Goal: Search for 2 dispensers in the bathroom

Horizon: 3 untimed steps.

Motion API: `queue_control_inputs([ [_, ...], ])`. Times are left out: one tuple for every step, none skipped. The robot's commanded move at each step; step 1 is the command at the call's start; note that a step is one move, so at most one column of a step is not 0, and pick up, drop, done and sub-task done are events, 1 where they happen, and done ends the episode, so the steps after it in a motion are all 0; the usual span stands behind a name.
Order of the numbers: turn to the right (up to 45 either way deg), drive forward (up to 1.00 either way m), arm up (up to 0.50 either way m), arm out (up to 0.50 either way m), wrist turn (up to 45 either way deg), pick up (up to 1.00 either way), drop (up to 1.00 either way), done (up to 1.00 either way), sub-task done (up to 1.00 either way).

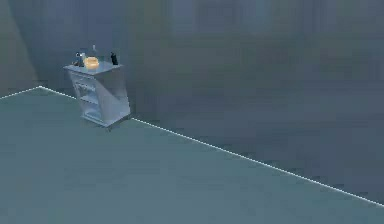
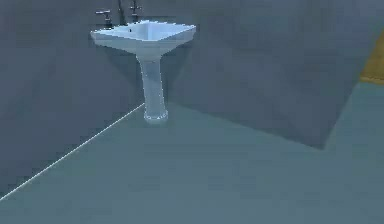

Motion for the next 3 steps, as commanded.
queue_control_inputs([
  [-30.0,0.00,0.00,0.00,0.0,0.00,0.00,0.00,0.00],
  [0.0,1.00,0.00,0.00,0.0,0.00,0.00,0.00,0.00],
  [-3.0,0.00,0.00,0.00,0.0,0.00,0.00,0.00,0.00],
])
